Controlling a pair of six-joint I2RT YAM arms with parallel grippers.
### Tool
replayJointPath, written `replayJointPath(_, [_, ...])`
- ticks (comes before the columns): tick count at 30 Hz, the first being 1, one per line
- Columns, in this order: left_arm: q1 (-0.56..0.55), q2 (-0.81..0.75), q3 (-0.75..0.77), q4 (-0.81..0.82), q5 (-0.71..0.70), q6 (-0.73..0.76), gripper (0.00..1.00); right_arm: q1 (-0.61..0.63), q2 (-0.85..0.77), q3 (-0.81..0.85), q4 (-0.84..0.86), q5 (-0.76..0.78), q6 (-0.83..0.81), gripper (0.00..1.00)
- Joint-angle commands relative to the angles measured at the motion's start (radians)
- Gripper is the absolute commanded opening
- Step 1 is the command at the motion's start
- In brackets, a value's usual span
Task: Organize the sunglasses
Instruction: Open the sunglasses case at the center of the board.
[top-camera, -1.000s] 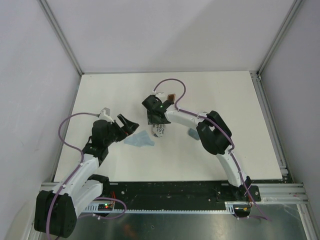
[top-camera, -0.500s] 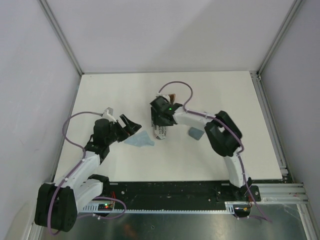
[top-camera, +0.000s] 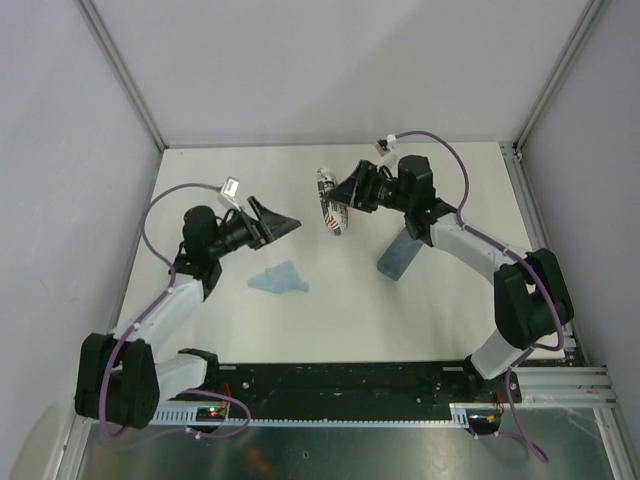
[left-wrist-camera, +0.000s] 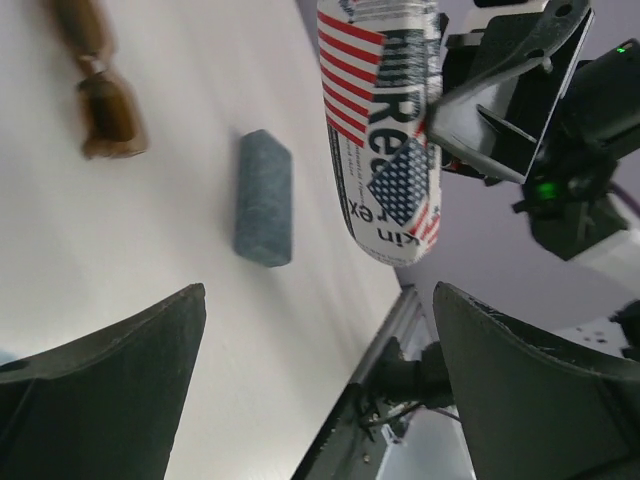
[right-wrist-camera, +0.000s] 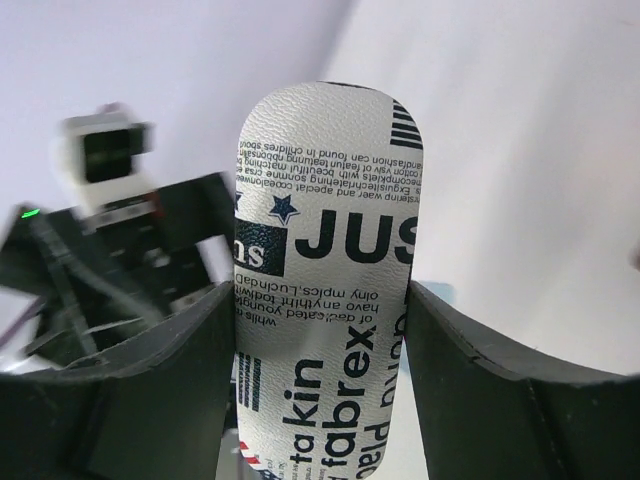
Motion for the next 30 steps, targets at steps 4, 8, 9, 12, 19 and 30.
replayJointPath(4, [-0.070, 0.068, 0.114, 0.251, 0.143, -0.157, 1.00, -0.025, -0.048, -0.076, 0.554, -0.266, 0.342, 0.37])
replayJointPath(8, [-0.112, 0.099, 0.155, 0.283, 0.130, -0.177, 1.00, -0.016, -0.027, -0.082, 0.678, -0.282, 0.445, 0.36])
replayJointPath(9, [-0.118, 0.105, 0.158, 0.307, 0.129, -0.187, 1.00, -0.014, -0.017, -0.085, 0.708, -0.286, 0.476, 0.36])
replayJointPath(12, [-0.129, 0.123, 0.154, 0.383, 0.135, -0.229, 1.00, -0.009, 0.000, -0.098, 0.805, -0.291, 0.543, 0.35])
replayJointPath(19, [-0.153, 0.157, 0.155, 0.496, 0.134, -0.286, 1.00, 0.010, 0.015, -0.105, 0.844, -0.286, 0.568, 0.35])
replayJointPath(30, [-0.172, 0.194, 0.170, 0.565, 0.135, -0.324, 0.74, 0.018, 0.027, -0.110, 0.862, -0.285, 0.578, 0.33])
